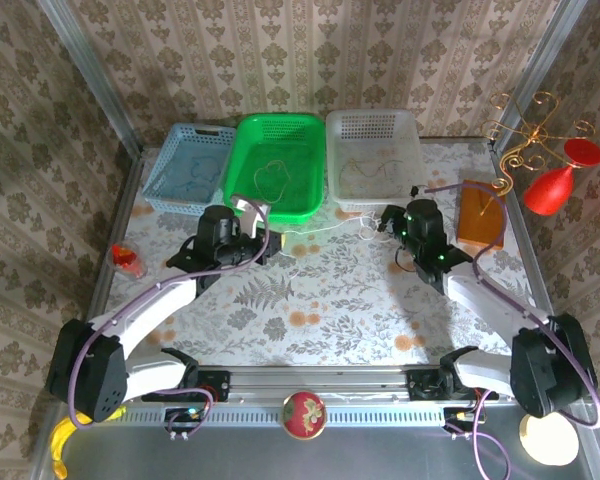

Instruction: Untangle the cables

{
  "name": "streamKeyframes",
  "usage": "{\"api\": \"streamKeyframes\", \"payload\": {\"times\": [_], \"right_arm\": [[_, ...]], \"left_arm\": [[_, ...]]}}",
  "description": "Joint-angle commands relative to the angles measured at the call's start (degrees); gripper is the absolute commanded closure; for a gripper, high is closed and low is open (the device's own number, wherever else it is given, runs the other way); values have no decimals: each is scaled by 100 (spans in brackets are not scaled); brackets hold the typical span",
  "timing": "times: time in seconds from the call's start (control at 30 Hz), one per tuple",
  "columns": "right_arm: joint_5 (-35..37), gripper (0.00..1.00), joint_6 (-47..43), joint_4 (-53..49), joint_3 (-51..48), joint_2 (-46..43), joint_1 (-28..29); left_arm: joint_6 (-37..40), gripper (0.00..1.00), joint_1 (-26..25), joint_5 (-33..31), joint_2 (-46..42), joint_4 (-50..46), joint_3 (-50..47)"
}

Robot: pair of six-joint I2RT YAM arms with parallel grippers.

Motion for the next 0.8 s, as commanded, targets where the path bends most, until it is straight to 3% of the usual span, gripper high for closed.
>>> {"api": "streamKeyframes", "payload": {"times": [0.0,0.17,0.47,0.77], "right_arm": [[541,100,-191,-411,-114,-314,-76],[873,100,-190,-702,-163,-582,-88],[1511,100,-146,-1216,-418,-1116,-118],[1806,100,45,-1655,-948,-1768,-334]], "left_arm": [[-142,100,146,-438,-233,-36,-162],[-149,100,304,-655,-452,-271,-255],[11,100,1308,-914,-1306,-957,-81],[-61,100,2328,-688,-1678,-1035,798]]}}
